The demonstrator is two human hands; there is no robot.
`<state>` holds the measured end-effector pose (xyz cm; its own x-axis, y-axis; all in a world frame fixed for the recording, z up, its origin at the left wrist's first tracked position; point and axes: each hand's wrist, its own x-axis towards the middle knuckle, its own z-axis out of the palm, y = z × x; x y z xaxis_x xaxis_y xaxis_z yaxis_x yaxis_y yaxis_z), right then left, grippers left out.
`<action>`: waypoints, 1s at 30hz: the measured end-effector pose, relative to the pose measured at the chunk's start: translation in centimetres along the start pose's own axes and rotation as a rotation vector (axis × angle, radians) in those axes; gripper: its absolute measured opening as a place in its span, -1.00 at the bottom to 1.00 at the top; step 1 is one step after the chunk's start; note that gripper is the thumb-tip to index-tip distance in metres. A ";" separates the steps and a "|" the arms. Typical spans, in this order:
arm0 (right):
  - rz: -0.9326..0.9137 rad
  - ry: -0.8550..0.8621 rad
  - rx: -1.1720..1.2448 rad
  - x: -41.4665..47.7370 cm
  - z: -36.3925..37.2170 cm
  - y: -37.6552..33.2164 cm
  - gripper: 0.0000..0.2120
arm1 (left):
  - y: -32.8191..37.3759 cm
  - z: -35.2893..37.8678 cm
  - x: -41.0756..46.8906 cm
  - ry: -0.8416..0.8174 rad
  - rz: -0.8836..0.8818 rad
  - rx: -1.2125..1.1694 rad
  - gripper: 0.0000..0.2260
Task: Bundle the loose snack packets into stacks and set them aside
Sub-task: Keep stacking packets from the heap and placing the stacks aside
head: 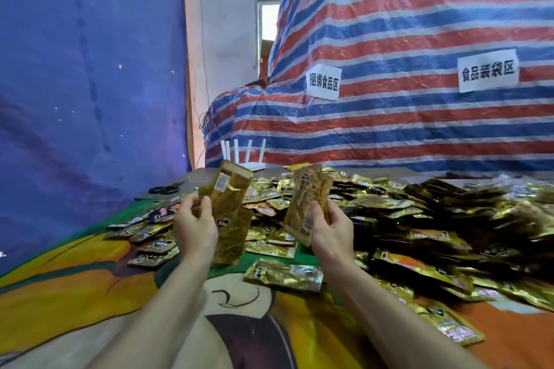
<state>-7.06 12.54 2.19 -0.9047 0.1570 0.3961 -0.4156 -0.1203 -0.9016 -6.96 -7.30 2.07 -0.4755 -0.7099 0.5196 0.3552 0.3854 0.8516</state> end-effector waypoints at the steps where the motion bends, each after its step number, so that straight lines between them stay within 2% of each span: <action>1: -0.013 0.012 0.005 0.1 0.1 0.0 -0.77 | 0.2 -0.2 0.3 -0.004 0.045 0.001 -0.90; 6: -0.029 -0.005 -0.062 -0.1 0.3 0.1 -0.81 | 0.7 -0.9 1.3 -0.011 0.168 -0.057 -0.90; 9: 0.034 -0.042 -0.071 -0.4 0.4 0.2 -0.85 | 1.1 -1.1 0.9 -0.047 0.322 0.068 -0.91; 15: 0.049 -0.122 -0.090 -0.9 0.9 0.4 -0.91 | 2.0 -0.6 -0.3 -0.168 0.367 0.112 -0.92; 19: 0.054 -0.171 -0.101 -1.3 1.5 0.6 -0.80 | 2.0 -0.3 -1.3 -0.181 0.432 0.212 -0.82; 22: 0.155 -0.256 -0.070 -1.8 2.1 0.6 -0.82 | 1.9 -0.1 -1.7 -0.154 0.409 0.253 -0.79; 25: 0.204 -0.348 -0.058 -2.0 2.5 0.6 -0.82 | 1.5 -0.1 -1.7 -0.089 0.336 0.195 -0.77; 30: 0.082 -0.419 -0.264 -2.3 3.3 1.0 -0.89 | 1.5 0.0 -0.9 0.042 0.120 0.026 -0.80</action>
<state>-5.70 8.85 0.90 -0.9156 -0.2566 0.3096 -0.3530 0.1444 -0.9244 -6.02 -6.06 2.85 -0.3962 -0.6815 0.6153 0.3862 0.4842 0.7851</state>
